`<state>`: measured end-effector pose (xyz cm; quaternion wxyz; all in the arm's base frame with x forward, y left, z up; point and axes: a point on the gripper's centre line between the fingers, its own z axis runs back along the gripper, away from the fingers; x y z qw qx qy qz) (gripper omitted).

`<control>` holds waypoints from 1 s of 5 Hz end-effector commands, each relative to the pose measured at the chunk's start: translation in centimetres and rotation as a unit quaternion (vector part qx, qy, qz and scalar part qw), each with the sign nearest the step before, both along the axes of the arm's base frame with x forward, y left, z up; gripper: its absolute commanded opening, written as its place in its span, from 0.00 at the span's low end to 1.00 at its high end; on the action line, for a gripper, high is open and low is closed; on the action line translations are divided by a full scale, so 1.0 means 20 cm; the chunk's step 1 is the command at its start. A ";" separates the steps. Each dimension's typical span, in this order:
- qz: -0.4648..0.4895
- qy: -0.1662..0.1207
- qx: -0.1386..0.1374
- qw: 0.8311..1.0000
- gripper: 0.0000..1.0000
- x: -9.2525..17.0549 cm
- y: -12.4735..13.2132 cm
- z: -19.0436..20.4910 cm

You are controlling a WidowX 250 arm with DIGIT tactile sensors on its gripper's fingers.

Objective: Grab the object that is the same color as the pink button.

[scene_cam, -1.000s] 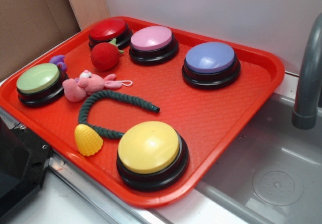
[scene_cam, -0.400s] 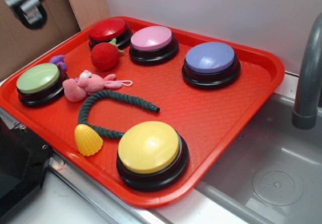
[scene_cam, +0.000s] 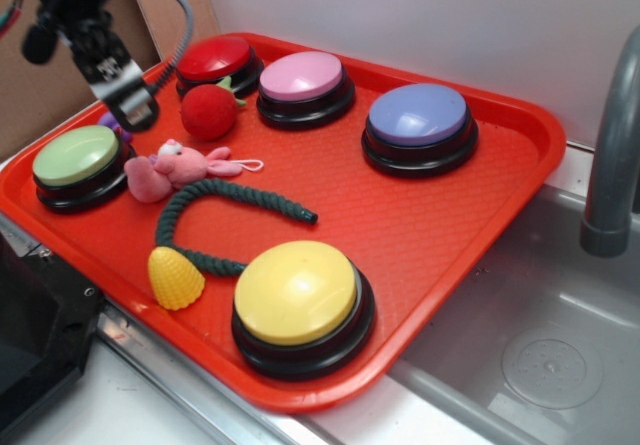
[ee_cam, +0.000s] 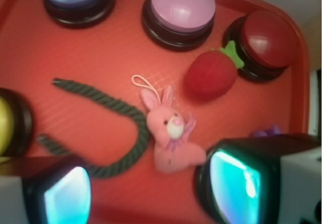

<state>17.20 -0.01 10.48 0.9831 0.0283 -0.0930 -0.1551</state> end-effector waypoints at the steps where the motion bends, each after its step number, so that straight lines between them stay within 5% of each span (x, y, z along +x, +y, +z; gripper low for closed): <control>1: 0.033 0.019 0.029 0.999 1.00 0.09 0.09 -0.23; 3: 0.034 0.039 0.041 0.998 1.00 0.10 0.12 -0.34; 4: 0.039 0.036 0.037 0.998 0.00 0.11 0.12 -0.35; 5: 0.044 0.036 0.033 0.998 0.00 0.12 0.13 -0.34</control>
